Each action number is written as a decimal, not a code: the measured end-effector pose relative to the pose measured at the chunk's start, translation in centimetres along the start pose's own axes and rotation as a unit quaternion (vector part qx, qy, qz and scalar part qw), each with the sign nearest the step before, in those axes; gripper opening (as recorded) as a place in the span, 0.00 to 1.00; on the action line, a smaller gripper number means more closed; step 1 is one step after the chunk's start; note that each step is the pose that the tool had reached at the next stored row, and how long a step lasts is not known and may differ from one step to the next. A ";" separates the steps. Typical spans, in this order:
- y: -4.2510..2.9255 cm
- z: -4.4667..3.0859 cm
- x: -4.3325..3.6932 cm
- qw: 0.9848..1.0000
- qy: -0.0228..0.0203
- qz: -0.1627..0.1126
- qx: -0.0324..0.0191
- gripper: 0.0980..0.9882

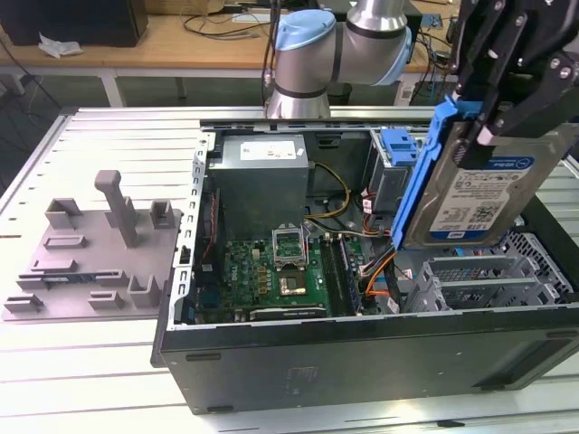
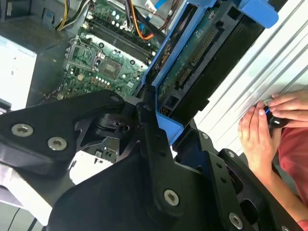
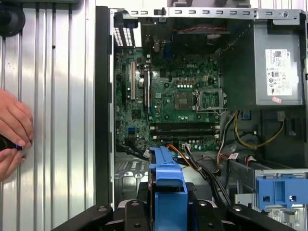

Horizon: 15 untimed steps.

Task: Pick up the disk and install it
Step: 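Insert the disk into the insertion slot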

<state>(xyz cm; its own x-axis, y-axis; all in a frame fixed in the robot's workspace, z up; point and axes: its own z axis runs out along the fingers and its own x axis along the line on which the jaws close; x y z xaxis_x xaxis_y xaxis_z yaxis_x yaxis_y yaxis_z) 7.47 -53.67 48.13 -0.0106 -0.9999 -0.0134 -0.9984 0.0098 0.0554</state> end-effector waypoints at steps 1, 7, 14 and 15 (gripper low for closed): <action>-0.29 0.02 0.00 1.000 0.000 0.000 0.000 0.30; -2.18 0.12 -0.02 1.000 0.000 0.000 0.000 0.30; -4.24 0.32 -0.04 1.000 0.000 0.000 0.000 0.30; -4.34 0.38 -0.04 1.000 0.000 0.000 0.000 0.30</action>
<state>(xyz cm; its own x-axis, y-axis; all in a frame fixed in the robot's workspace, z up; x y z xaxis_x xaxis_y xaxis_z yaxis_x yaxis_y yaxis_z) 11.79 -53.66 47.51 -0.0106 -0.9999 -0.0132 -0.9984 0.0098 0.0553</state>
